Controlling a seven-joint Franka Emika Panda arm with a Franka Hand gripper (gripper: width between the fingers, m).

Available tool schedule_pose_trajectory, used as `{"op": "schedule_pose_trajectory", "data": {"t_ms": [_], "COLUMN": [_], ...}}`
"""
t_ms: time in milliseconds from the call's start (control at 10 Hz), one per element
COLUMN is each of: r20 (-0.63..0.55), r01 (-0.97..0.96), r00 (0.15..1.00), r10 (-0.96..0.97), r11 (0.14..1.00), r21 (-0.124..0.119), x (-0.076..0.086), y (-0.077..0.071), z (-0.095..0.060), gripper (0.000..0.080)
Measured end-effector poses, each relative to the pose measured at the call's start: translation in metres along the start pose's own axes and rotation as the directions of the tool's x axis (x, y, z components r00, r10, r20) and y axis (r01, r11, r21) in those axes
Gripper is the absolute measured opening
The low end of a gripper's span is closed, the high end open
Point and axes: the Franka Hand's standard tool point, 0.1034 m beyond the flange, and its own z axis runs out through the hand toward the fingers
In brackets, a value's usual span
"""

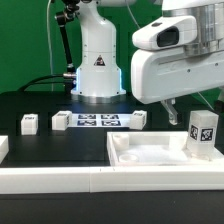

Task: Assemble square table

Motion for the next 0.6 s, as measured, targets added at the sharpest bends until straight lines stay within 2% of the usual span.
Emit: {"op": "schedule_pose_trajectory", "data": {"t_ms": [100,200,600], "r20": [0.000,0.000,0.004], "r01": [0.005,0.007,0.016], "r00": [1.000,1.000,1.000], "r10": [-0.005,-0.007,-0.015], "r11": [1.000,1.000,1.000], "r21": [-0.020,-0.024,-0.020], "x": [0.0021,0.0032,0.0060], "y": [-0.0005,-0.0019,-0.0064], "z": [0.0001,0.0008,0.0067], "gripper": [0.0648,0.0648,0.0648]}}
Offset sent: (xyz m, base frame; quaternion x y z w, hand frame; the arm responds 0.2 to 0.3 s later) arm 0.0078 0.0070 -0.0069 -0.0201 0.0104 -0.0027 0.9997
